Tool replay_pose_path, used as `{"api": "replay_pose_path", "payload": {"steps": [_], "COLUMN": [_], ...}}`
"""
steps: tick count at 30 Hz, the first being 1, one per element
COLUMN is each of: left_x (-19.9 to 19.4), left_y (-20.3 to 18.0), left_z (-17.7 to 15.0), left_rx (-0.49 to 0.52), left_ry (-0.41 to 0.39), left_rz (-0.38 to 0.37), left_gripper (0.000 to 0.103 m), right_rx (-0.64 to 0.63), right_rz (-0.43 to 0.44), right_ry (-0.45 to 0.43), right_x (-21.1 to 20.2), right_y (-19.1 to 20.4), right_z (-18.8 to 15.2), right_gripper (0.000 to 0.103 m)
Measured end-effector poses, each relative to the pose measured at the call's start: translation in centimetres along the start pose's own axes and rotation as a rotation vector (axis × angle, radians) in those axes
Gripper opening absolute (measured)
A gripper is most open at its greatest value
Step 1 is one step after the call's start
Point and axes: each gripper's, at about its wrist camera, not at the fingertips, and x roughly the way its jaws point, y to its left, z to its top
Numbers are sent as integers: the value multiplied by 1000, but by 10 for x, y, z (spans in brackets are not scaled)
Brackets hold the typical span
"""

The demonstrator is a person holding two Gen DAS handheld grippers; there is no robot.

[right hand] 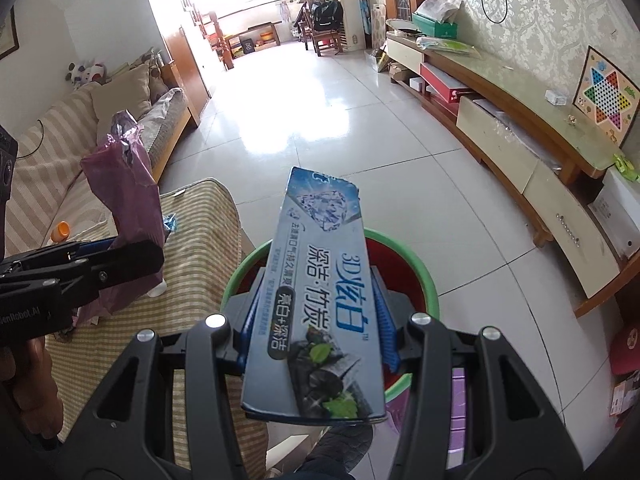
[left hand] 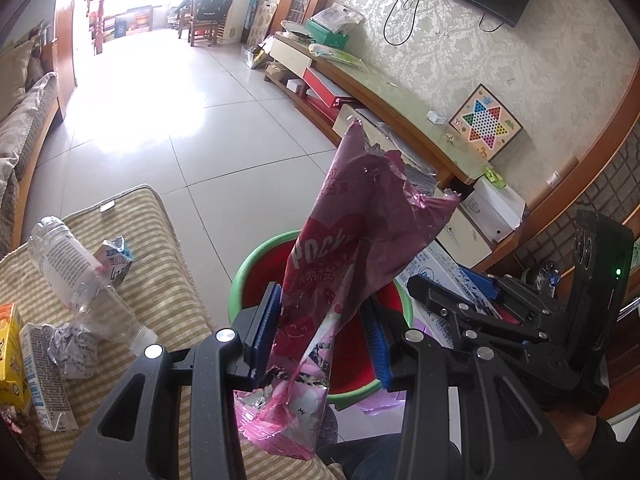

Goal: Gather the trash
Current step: 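Open the right tool to drop the toothpaste box while the left tool releases the pink wrapper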

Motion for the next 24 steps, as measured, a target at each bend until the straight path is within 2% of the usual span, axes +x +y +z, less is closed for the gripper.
{"api": "replay_pose_path", "payload": {"steps": [12,24], "left_x": [17,29], "left_y": [-4,-19], "left_z": [3,15], "left_rx": [0,15], "left_ry": [24,22], "left_rz": [1,-31], "left_gripper": [38,40], "right_rx": [26,56], "right_rz": [-14,-22], "right_ry": [15,14], "right_x": [8,9], "right_y": [-12,-25], "right_z": [-5,-7], "right_gripper": [46,46]}}
